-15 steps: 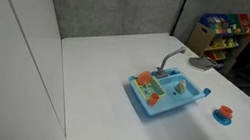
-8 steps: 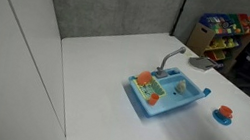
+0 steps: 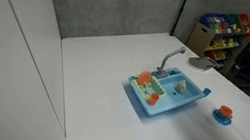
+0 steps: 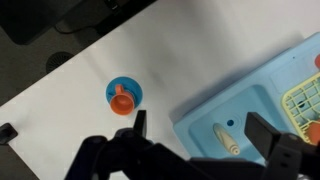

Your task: Put the orange mug on the blue counter

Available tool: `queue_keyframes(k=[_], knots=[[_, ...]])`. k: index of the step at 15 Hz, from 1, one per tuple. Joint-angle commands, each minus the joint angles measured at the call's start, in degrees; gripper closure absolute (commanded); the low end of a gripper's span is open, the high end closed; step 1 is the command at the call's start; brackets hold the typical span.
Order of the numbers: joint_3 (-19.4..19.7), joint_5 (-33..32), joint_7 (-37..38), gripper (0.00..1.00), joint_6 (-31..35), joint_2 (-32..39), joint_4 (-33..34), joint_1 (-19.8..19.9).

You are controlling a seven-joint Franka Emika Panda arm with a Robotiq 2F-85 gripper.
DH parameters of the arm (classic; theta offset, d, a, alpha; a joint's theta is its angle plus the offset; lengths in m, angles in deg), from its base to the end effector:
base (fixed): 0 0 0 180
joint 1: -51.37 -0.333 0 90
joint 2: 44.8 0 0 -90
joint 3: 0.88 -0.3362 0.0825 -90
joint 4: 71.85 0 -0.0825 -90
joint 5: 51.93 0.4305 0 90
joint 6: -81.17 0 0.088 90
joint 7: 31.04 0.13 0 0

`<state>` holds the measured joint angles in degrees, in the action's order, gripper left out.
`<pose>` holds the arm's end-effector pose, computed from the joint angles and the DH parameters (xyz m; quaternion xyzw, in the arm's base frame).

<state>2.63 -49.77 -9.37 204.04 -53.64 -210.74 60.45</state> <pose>0.4725 -0.1027 0.3240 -0.9504 0.3040 0.0642 0.0148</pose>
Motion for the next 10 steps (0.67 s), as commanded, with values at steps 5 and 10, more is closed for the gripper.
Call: queue_keyframes(k=[5,10], knots=[[2.04,1.34,-0.61,0.0,-3.68,5.35,3.77,-0.6],[1.94,-0.87,1.81,0.0,0.74,5.97,1.33,-0.68]])
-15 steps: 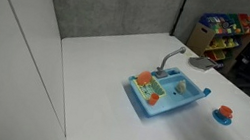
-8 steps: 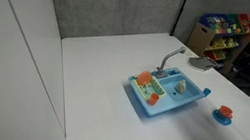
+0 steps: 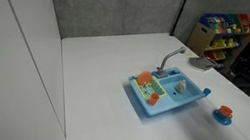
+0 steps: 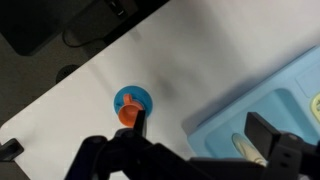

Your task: Put the orange mug on the blue counter

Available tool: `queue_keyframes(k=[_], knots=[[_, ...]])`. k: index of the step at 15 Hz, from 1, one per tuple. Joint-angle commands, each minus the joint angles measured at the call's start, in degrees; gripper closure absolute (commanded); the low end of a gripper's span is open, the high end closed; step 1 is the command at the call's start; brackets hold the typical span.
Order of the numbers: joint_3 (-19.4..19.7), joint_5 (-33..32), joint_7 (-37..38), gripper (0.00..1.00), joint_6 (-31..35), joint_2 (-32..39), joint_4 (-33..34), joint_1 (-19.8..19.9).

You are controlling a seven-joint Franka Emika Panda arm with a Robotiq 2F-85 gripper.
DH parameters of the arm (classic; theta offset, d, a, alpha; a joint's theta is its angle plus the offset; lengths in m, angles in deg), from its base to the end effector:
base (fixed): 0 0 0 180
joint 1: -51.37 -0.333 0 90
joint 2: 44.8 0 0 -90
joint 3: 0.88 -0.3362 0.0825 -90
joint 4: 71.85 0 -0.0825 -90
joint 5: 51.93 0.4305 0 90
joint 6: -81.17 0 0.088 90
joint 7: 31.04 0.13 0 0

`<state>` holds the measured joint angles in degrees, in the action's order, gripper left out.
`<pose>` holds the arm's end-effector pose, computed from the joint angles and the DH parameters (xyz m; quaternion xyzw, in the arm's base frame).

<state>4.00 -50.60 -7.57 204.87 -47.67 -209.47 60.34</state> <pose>0.4770 -0.1159 0.2839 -0.9407 0.3251 0.0970 0.0030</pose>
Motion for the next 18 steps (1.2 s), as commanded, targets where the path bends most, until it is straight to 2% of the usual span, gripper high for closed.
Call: queue_keyframes(k=[1,6,13,18], knots=[[0.59,-0.04,0.01,0.0,-0.08,0.02,0.07,-0.56],[1.85,2.1,-2.9,0.0,4.14,0.29,-1.24,0.2],[4.38,1.58,-4.54,0.0,9.47,5.56,-1.1,0.95],[5.77,1.83,-5.63,0.0,18.89,12.25,-0.9,1.04]])
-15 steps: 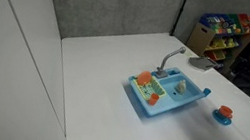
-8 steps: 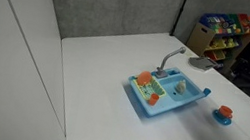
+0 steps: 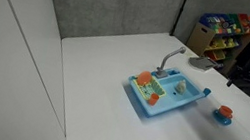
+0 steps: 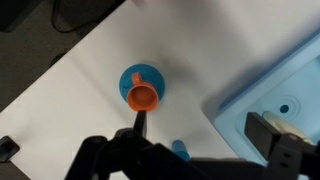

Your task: Put the orange mug on the blue counter

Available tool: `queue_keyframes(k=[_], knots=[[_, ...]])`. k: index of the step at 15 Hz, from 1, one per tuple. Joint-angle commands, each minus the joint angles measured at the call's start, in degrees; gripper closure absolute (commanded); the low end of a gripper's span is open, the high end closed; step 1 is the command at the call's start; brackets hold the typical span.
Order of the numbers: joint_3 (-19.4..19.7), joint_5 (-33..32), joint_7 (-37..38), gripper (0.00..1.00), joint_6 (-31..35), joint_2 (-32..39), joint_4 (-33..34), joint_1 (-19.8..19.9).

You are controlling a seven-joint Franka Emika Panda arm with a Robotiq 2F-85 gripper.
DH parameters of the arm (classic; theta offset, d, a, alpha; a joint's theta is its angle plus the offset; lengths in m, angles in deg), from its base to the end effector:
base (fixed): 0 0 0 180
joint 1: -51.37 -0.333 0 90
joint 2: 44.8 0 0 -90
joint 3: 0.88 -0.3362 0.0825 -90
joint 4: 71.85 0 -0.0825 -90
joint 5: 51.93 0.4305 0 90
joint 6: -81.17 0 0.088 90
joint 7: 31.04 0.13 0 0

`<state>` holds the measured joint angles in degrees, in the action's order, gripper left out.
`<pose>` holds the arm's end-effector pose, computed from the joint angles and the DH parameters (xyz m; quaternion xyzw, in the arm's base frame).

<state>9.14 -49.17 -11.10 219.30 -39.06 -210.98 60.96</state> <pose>0.4739 -0.1694 0.2160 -0.9329 0.3555 0.0579 0.0061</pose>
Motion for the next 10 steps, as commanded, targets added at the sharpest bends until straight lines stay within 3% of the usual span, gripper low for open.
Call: queue_keyframes(k=[1,10], knots=[[0.82,0.54,-2.59,0.0,5.95,5.24,0.96,0.48],[1.84,0.09,-9.88,0.0,12.84,16.11,3.38,1.54]])
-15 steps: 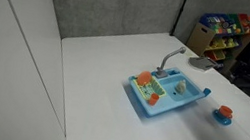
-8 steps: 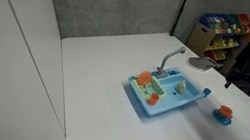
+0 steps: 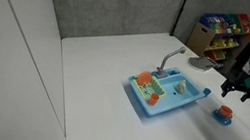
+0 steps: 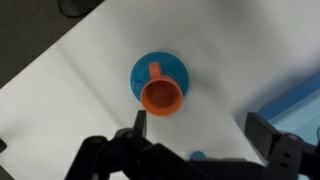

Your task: Put the orange mug on the blue counter

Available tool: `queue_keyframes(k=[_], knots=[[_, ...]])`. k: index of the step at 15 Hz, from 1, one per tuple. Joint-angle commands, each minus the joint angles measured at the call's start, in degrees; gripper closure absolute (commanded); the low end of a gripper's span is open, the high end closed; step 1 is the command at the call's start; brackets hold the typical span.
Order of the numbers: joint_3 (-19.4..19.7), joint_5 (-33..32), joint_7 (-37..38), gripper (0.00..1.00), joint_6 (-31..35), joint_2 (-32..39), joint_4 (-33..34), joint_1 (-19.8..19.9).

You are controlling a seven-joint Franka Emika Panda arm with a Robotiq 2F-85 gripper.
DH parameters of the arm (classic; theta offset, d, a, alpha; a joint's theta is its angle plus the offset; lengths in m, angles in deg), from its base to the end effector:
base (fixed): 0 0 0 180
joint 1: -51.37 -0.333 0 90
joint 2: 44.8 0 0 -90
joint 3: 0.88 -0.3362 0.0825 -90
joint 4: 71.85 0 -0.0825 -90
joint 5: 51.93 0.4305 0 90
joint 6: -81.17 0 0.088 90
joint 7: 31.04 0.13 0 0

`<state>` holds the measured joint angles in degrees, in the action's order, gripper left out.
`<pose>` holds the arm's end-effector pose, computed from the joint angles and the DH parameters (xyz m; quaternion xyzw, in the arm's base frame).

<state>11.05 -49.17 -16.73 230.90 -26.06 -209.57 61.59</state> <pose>0.4666 -0.1994 0.1275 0.9424 -0.3292 -0.0559 0.0187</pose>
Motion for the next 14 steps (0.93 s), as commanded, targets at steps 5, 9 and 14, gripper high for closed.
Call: queue_keyframes(k=[5,9,14], knots=[[0.15,-2.12,-10.56,0.0,3.86,5.53,1.99,0.86],[0.0,-1.18,-10.33,0.0,3.4,5.15,1.22,0.44],[-0.69,-1.32,-12.43,0.0,4.71,6.04,1.05,0.92]])
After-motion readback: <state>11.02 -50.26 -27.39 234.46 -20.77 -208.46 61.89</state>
